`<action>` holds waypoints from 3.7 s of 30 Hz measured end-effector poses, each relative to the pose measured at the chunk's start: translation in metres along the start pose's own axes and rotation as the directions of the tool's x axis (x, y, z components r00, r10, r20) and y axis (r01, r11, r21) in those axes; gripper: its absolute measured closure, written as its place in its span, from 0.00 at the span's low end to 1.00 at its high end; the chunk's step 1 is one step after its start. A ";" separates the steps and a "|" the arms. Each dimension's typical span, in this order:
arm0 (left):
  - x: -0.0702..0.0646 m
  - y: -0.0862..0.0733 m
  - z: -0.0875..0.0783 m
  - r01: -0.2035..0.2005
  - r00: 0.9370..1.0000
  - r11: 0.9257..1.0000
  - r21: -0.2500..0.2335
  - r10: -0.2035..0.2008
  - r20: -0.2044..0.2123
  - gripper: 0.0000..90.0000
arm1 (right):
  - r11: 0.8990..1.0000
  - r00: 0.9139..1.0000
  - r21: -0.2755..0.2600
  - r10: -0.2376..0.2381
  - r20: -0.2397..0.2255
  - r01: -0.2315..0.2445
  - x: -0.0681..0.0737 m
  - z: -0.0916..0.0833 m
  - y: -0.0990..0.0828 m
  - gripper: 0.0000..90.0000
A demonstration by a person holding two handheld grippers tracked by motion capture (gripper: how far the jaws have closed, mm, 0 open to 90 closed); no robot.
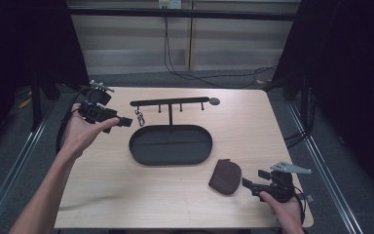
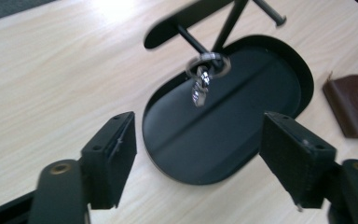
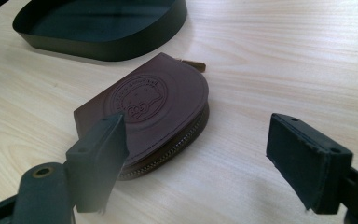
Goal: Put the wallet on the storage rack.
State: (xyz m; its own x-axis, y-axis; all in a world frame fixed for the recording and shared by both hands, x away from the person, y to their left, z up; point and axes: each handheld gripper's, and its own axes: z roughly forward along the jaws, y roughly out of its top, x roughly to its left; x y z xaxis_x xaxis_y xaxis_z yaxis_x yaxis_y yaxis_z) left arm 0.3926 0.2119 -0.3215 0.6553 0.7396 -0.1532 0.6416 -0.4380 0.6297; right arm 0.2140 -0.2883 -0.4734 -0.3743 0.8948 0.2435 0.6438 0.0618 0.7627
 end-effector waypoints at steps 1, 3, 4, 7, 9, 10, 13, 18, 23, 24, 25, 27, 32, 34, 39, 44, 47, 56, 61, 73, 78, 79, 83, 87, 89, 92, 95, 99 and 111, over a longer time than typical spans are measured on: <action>0.000 -0.003 -0.001 0.003 1.000 1.000 -0.013 -0.002 0.006 0.28 | 1.000 1.000 0.000 0.003 0.002 -0.003 0.000 0.000 0.000 0.22; -0.001 -0.009 -0.001 -0.005 1.000 1.000 -0.026 0.006 0.026 0.23 | 1.000 1.000 0.001 0.006 0.004 -0.006 -0.001 0.001 0.000 0.22; -0.001 -0.013 -0.001 -0.002 0.999 0.999 -0.037 0.004 0.032 0.22 | 1.000 1.000 0.003 0.007 0.005 -0.007 0.000 0.001 0.000 0.22; -0.001 -0.024 0.000 -0.021 0.999 0.998 -0.051 0.023 0.043 0.20 | 1.000 1.000 0.001 0.005 0.006 -0.005 0.000 0.001 0.000 0.22; -0.003 -0.032 0.002 -0.007 0.999 0.999 -0.050 0.009 0.039 0.20 | 1.000 1.000 0.000 0.007 0.005 -0.007 0.000 0.000 0.000 0.22; -0.004 -0.036 0.002 -0.018 0.999 0.998 -0.054 0.020 0.040 0.21 | 1.000 1.000 0.000 0.008 0.005 -0.008 0.000 0.000 0.000 0.22; -0.008 -0.049 0.003 -0.015 0.999 0.996 -0.088 0.019 0.041 0.20 | 1.000 1.000 0.004 0.001 0.003 -0.001 -0.001 0.000 -0.001 0.22; -0.015 -0.073 0.005 -0.008 1.000 0.990 -0.144 0.010 0.011 0.21 | 1.000 1.000 0.003 0.005 0.000 -0.005 0.000 0.000 0.000 0.22; -0.024 -0.095 0.004 -0.007 1.000 0.979 -0.202 0.006 -0.008 0.21 | 1.000 1.000 0.003 0.009 -0.002 -0.009 -0.001 0.000 0.000 0.22; -0.025 -0.099 0.003 -0.005 1.000 0.978 -0.207 0.005 0.000 0.21 | 1.000 1.000 0.003 0.009 -0.003 -0.009 -0.001 0.000 0.000 0.22; -0.026 -0.103 0.003 -0.010 1.000 0.978 -0.207 0.011 0.002 0.21 | 1.000 1.000 0.004 0.011 -0.006 -0.011 -0.001 0.000 0.000 0.22; -0.030 -0.111 0.003 -0.004 1.000 0.975 -0.224 0.005 0.003 0.21 | 1.000 1.000 0.007 0.013 -0.010 -0.013 -0.001 0.000 0.000 0.21; -0.037 -0.131 0.010 0.017 1.000 0.968 -0.249 -0.015 0.009 0.21 | 0.999 1.000 0.031 0.014 -0.026 -0.013 -0.002 0.003 0.000 0.20; -0.039 -0.138 0.012 0.024 0.999 0.969 -0.245 -0.019 0.026 0.24 | 0.999 1.000 0.041 0.013 -0.028 -0.012 -0.002 0.004 0.001 0.20; -0.041 -0.156 0.010 0.070 0.997 0.964 -0.258 -0.058 0.056 0.27 | 0.998 0.999 0.056 -0.010 -0.036 0.012 0.004 0.003 0.003 0.21; -0.048 -0.177 0.009 0.078 0.997 0.956 -0.281 -0.068 0.045 0.27 | 0.998 0.999 0.047 -0.030 -0.039 0.031 0.008 -0.001 0.008 0.24; -0.054 -0.190 0.013 0.071 0.997 0.962 -0.262 -0.057 0.059 0.27 | 0.997 0.998 0.069 -0.034 -0.045 0.037 0.008 0.000 0.014 0.23; -0.069 -0.208 0.024 0.020 0.995 0.979 -0.201 0.000 0.100 0.19 | 0.991 0.997 0.121 -0.043 -0.067 0.050 0.010 0.006 0.028 0.29; -0.074 -0.210 0.024 -0.012 0.993 0.980 -0.197 0.034 0.112 0.19 | 0.987 0.994 0.153 -0.028 -0.101 0.043 0.010 0.007 0.038 0.31; -0.066 -0.207 0.025 0.009 0.994 0.980 -0.198 0.013 0.107 0.20 | 0.925 0.993 0.365 -0.075 -0.091 0.104 0.017 0.030 0.062 0.27; -0.064 -0.207 0.025 0.010 0.994 0.980 -0.201 0.012 0.110 0.20 | 0.892 0.993 0.438 -0.076 -0.095 0.110 0.017 0.042 0.071 0.24; -0.065 -0.207 0.025 0.010 0.994 0.980 -0.200 0.013 0.111 0.20 | 0.882 0.992 0.457 -0.089 -0.085 0.119 0.018 0.045 0.073 0.24; -0.065 -0.206 0.025 0.004 0.994 0.981 -0.193 0.017 0.108 0.20 | 0.864 0.991 0.488 -0.094 -0.093 0.127 0.019 0.050 0.077 0.21; -0.066 -0.206 0.025 0.005 0.994 0.982 -0.190 0.017 0.112 0.20 | 0.838 0.990 0.527 -0.110 -0.091 0.142 0.022 0.056 0.082 0.20; -0.065 -0.206 0.025 0.005 0.994 0.982 -0.190 0.016 0.111 0.20 | 0.823 0.988 0.547 -0.122 -0.091 0.152 0.022 0.060 0.084 0.20; -0.065 -0.206 0.025 0.006 0.993 0.982 -0.188 0.015 0.114 0.20 | 0.803 0.987 0.575 -0.129 -0.091 0.158 0.022 0.064 0.086 0.20; -0.065 -0.206 0.025 0.009 0.994 0.983 -0.185 0.012 0.113 0.21 | 0.776 0.985 0.607 -0.129 -0.116 0.173 0.023 0.073 0.090 0.17; -0.065 -0.206 0.025 0.010 0.993 0.983 -0.186 0.012 0.117 0.21 | 0.750 0.983 0.635 -0.146 -0.116 0.186 0.024 0.080 0.091 0.16; -0.065 -0.206 0.025 0.011 0.992 0.984 -0.180 0.012 0.123 0.21 | 0.686 0.982 0.704 -0.163 -0.098 0.184 0.026 0.102 0.095 0.19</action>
State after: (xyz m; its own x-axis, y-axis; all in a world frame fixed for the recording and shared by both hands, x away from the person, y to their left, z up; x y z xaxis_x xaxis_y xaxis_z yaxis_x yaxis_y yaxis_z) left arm 0.2280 0.2416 -0.4608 0.7070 0.6658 -0.2387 0.5663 -0.3306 0.7550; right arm 0.3334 -0.2142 -0.4552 -0.5377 0.8252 0.1732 0.8426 0.5183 0.1462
